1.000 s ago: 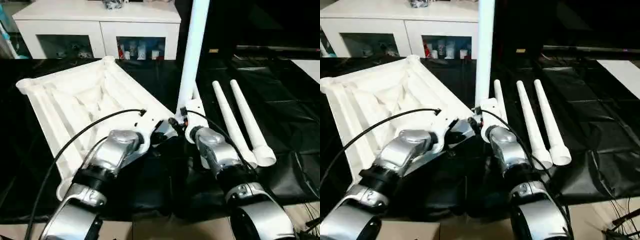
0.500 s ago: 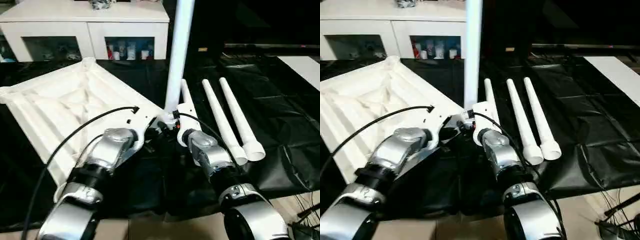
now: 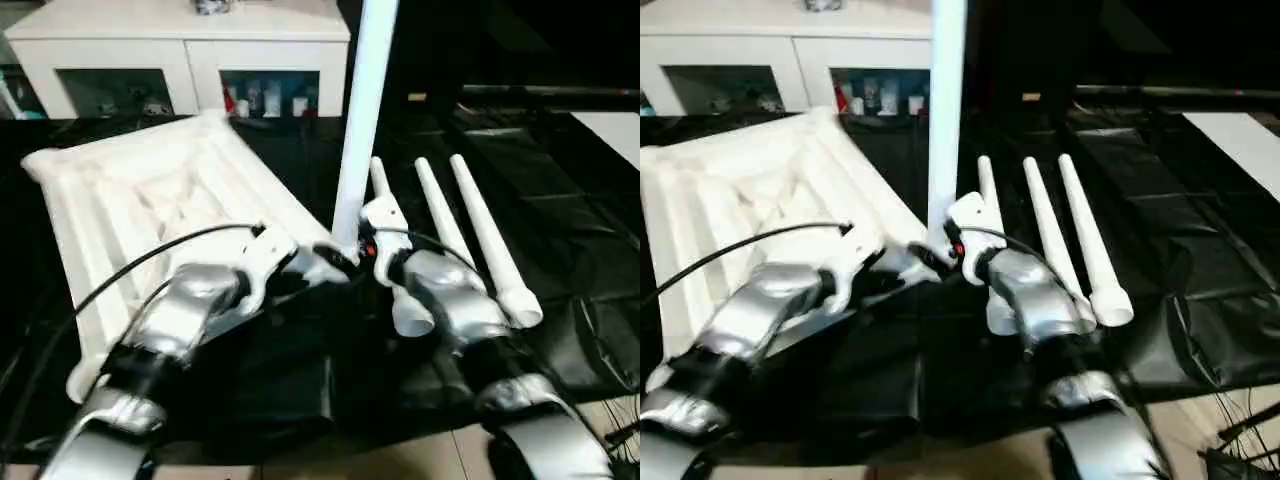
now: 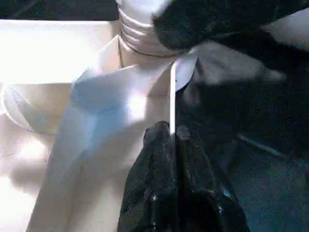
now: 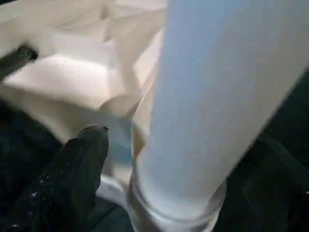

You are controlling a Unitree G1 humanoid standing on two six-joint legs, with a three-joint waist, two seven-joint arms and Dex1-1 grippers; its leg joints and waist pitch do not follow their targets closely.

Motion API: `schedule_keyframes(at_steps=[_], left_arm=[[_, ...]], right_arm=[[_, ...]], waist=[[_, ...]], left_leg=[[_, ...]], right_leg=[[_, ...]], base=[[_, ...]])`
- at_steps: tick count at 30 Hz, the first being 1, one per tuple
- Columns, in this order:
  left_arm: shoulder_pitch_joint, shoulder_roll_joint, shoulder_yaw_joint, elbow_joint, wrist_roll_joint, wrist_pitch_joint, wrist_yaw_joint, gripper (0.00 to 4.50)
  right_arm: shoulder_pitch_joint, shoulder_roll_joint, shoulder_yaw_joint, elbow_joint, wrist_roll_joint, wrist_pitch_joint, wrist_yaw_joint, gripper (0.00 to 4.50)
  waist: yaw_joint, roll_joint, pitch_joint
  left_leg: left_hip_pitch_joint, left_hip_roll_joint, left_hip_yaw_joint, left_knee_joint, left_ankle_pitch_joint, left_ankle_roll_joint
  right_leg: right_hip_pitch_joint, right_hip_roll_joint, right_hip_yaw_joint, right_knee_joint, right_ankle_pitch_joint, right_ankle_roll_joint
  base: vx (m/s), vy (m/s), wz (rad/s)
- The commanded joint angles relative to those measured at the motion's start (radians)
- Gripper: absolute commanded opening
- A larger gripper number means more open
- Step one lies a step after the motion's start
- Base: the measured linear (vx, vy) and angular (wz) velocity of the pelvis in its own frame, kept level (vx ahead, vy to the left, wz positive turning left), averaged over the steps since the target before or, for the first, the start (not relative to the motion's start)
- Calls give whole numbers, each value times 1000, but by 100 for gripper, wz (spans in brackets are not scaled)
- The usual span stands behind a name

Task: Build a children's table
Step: Rotate leg to tighten

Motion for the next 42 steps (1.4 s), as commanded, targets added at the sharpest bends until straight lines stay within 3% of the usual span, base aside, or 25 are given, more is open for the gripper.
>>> schedule_keyframes(at_steps=[1,9,12,28,38,42], left_arm=[[52,3,-22,-26,-53,-26,-87,0],[98,43,-31,-124,-102,12,-183,0],[102,47,-29,-126,-102,9,-188,0],[108,52,-21,-140,-92,21,-194,0],[111,49,-26,-148,-91,25,-195,0],[102,29,-26,-128,-71,41,-148,0]], right_arm=[[9,-28,18,-39,18,-14,72,410],[34,-86,44,-77,32,-5,203,410],[38,-94,50,-79,37,1,226,410],[63,-118,83,-73,18,-11,270,273],[70,-99,72,-72,33,-1,262,268],[60,-53,40,-37,31,29,150,268]], waist=[[3,-3,-49],[7,-4,-53],[8,-4,-52],[10,-5,-54],[11,-7,-55],[9,-6,-53]], left_leg=[[4,8,6,-65,-355,17],[2,8,11,-60,-278,40],[1,7,11,-60,-279,40],[2,6,11,-57,-262,45],[2,5,12,-54,-246,52],[1,5,11,-57,-255,42]], right_leg=[[39,-21,15,-83,-294,-186],[41,-17,15,-70,-169,-223],[43,-18,15,-71,-182,-220],[45,-18,14,-68,-167,-225],[47,-18,14,-66,-148,-232],[46,-18,14,-67,-174,-226]], base=[[0,0,0],[0,0,0],[0,0,0],[0,0,0],[0,0,0],[0,0,0]])
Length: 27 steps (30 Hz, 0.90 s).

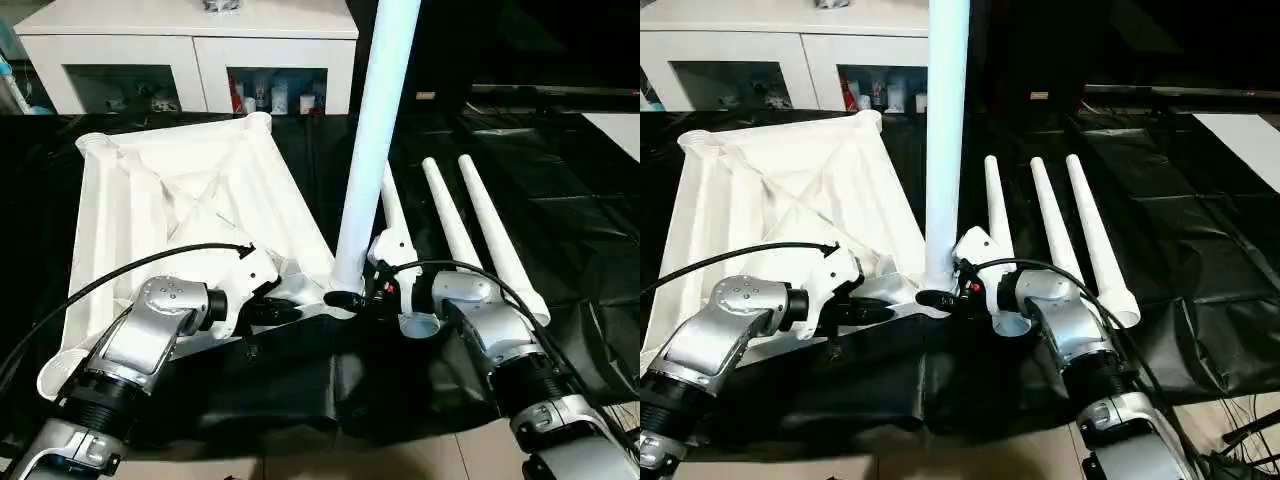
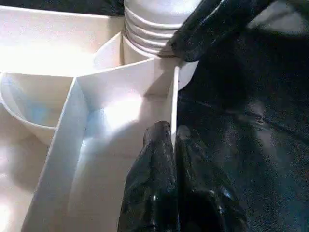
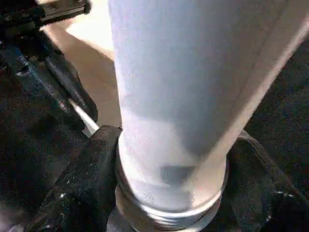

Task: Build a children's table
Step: Rotate leg to tighten

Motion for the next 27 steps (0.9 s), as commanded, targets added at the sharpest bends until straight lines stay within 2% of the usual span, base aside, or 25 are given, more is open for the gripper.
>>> schedule_keyframes(at_steps=[1,3,6,10,11,12,14,17,19,22,24,27], left_arm=[[3,-51,-26,27,-15,12,25,0],[-20,-81,-17,73,12,16,98,0],[-76,-158,11,170,44,33,250,0],[-123,-222,42,239,55,60,375,0],[-151,-255,54,283,70,67,452,0],[-167,-274,61,310,80,67,500,0],[-190,-310,64,348,86,63,542,0],[-196,-321,59,352,88,64,540,0],[-198,-324,58,356,87,63,535,0],[-196,-323,57,358,86,63,528,0],[-196,-318,59,370,87,64,520,0],[-194,-306,58,374,84,59,500,0]], right_arm=[[-11,32,-26,39,-2,30,-98,268],[-24,68,-51,70,-2,52,-186,268],[-59,152,-100,131,2,88,-370,268],[-96,205,-115,194,-21,89,-521,267],[-116,234,-121,229,-32,89,-592,267],[-129,255,-133,252,-32,93,-641,267],[-151,290,-126,286,-48,77,-692,267],[-161,310,-137,295,-33,69,-686,267],[-165,316,-136,295,-35,56,-676,267],[-166,316,-130,296,-37,44,-667,267],[-171,324,-146,308,-17,30,-643,337],[-171,318,-152,300,-14,13,-631,343]], waist=[[4,-7,-53],[-3,-6,-48],[-5,-4,-48],[-4,-5,-49],[-4,-4,-50],[-7,-6,-50],[-1,-6,-52],[4,-10,-54],[7,-8,-54],[7,-8,-53],[5,-8,-51],[2,-5,-49]], left_leg=[[5,5,9,-60,-269,33],[8,4,8,-64,-320,12],[14,2,5,-65,-356,-10],[11,0,4,-66,-359,-15],[15,0,5,-65,-363,-16],[12,-2,4,-65,-358,-21],[16,-2,5,-63,-358,-16],[10,-2,6,-62,-336,4],[8,-1,7,-62,-315,13],[6,-2,7,-63,-319,14],[7,-2,6,-65,-342,11],[6,-2,3,-68,-374,6]], right_leg=[[48,-17,13,-71,-200,-218],[42,-18,15,-79,-292,-196],[35,-19,16,-87,-366,-169],[36,-19,14,-90,-374,-152],[31,-18,15,-91,-367,-152],[33,-17,14,-89,-361,-151],[32,-18,14,-91,-350,-148],[36,-19,14,-89,-313,-145],[39,-19,13,-86,-279,-150],[40,-19,13,-86,-286,-151],[38,-20,12,-90,-327,-143],[36,-20,11,-94,-368,-130]], base=[[0,0,0],[0,0,0],[0,0,0],[0,0,0],[0,0,0],[0,0,0],[0,0,0],[0,0,0],[0,0,0],[0,0,0],[0,0,0],[0,0,0]])
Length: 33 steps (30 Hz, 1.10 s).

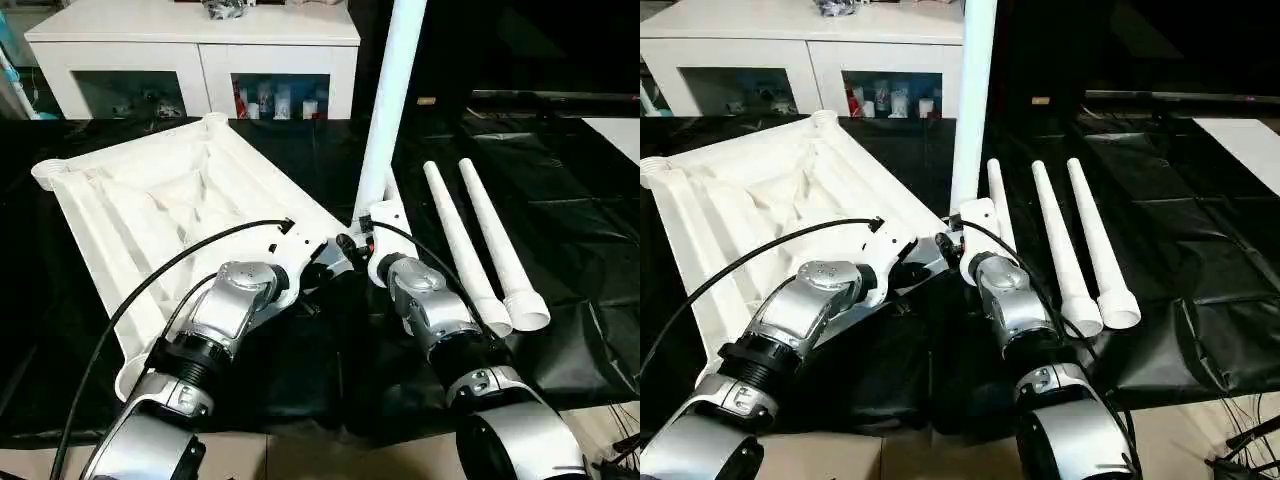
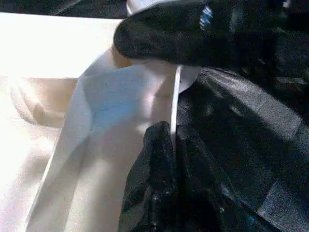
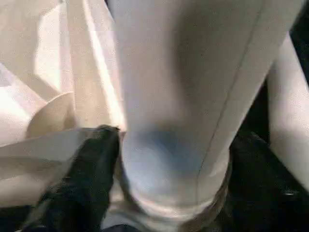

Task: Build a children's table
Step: Rotate leg to tighten

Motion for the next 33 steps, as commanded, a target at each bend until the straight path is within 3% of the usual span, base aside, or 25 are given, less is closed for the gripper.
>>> schedule_keyframes(at_steps=[1,4,6,10,12,16,18,19,22,26,29,33], left_arm=[[22,-8,21,67,-6,-16,54,0],[34,14,14,53,-9,-39,18,0],[40,30,7,46,-2,-44,3,0],[57,66,0,29,-8,-77,-57,0],[63,76,1,21,-15,-71,-76,0],[108,139,-27,-46,-37,-94,-213,0],[136,173,-39,-99,-64,-113,-295,0],[149,191,-45,-126,-77,-125,-336,0],[175,223,-51,-186,-109,-128,-411,0],[186,256,-50,-228,-125,-111,-454,0],[190,270,-48,-242,-131,-101,-472,0],[200,279,-49,-263,-140,-95,-493,0]], right_arm=[[1,57,37,-6,26,-14,94,357],[9,28,50,-27,8,-55,114,386],[17,6,61,-42,4,-82,146,405],[50,-60,95,-90,-2,-97,260,405],[61,-78,102,-106,-3,-105,289,405],[102,-147,101,-178,26,-105,433,405],[120,-179,109,-212,42,-105,508,405],[129,-196,118,-230,49,-108,549,405],[149,-231,141,-267,59,-103,622,405],[177,-280,184,-313,68,-82,731,405],[192,-302,207,-329,57,-79,781,405],[199,-310,214,-330,46,-81,797,405]], waist=[[0,-9,-47],[-8,-10,-46],[-7,-10,-49],[-7,-9,-48],[-7,-11,-48],[-5,-12,-48],[-3,-10,-51],[4,-6,-51],[1,-3,-51],[8,-2,-52],[11,-4,-53],[11,-7,-53]], left_leg=[[1,0,3,-69,-378,5],[-3,-1,0,-71,-394,1],[-4,1,0,-70,-376,4],[-4,2,5,-68,-359,18],[-9,2,3,-69,-348,21],[-4,4,6,-67,-346,32],[-6,8,5,-67,-321,40],[1,10,8,-65,-310,42],[1,10,10,-66,-297,41],[6,12,11,-66,-298,50],[2,11,12,-64,-264,56],[1,9,13,-62,-254,58]], right_leg=[[29,-18,9,-94,-373,-133],[29,-20,8,-100,-426,-117],[30,-20,9,-97,-397,-123],[30,-17,11,-93,-332,-151],[35,-18,9,-91,-336,-154],[33,-18,12,-94,-344,-159],[35,-20,14,-89,-304,-173],[31,-17,15,-85,-255,-198],[33,-12,13,-77,-186,-225],[35,-12,13,-75,-170,-231],[39,-13,12,-71,-125,-240],[41,-16,13,-71,-139,-239]], base=[[0,0,0],[0,0,0],[0,0,0],[0,0,0],[0,0,0],[0,0,0],[0,0,0],[0,0,0],[0,0,0],[0,0,0],[0,0,0],[0,0,0]])
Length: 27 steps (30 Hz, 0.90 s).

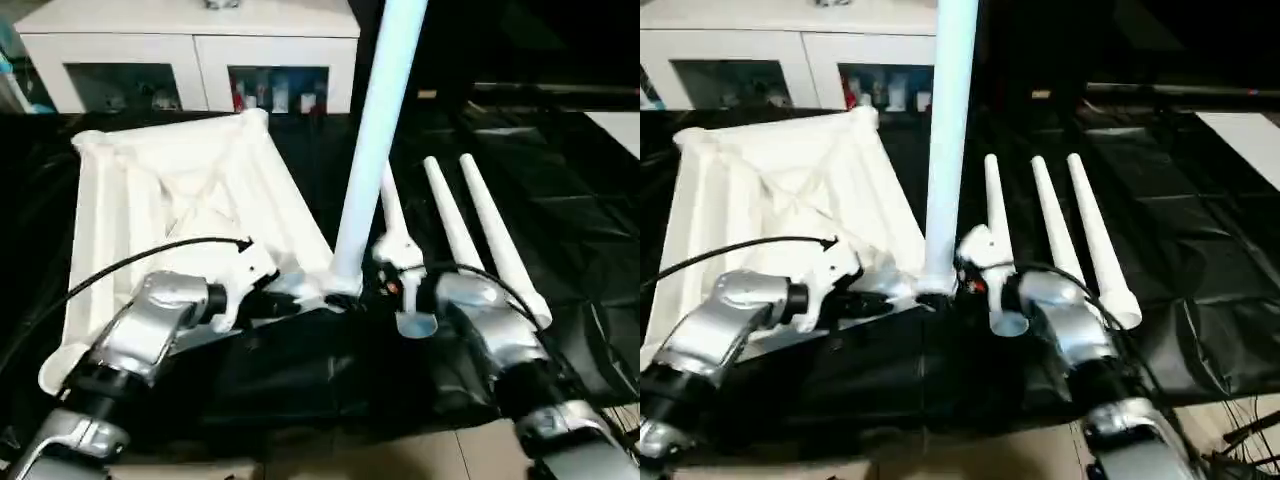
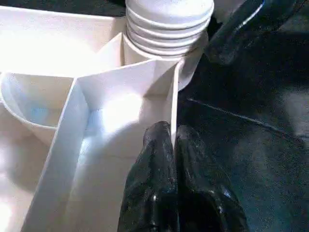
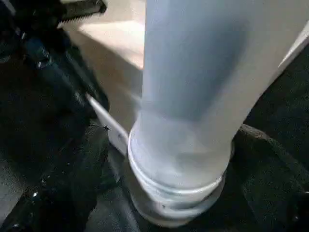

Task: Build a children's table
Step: Rotate leg to tighten

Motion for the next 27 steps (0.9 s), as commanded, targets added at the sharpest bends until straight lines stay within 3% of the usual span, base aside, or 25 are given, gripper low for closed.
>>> schedule_keyframes(at_steps=[1,7,20,27], left_arm=[[17,-15,-16,-13,-42,9,-29,0],[22,-13,-17,-24,-43,15,-38,0],[30,-6,-22,-42,-45,30,-51,0],[38,-5,-23,-49,-44,35,-56,0]], right_arm=[[-1,0,7,-9,-14,7,1,405],[-11,10,-15,7,-3,-12,-24,389],[-1,13,-11,0,14,-6,-6,278],[2,18,-4,5,17,-4,-7,274]], waist=[[0,-4,-55],[1,-4,-57],[5,-6,-59],[5,-7,-60]], left_leg=[[7,8,12,-55,-253,56],[8,7,11,-54,-238,52],[9,6,12,-50,-218,63],[9,6,12,-47,-204,70]], right_leg=[[49,-18,14,-64,-151,-230],[51,-17,14,-60,-130,-231],[53,-17,13,-56,-104,-242],[55,-17,13,-52,-84,-247]], base=[[0,0,0],[0,0,0],[0,0,0],[0,0,0]])
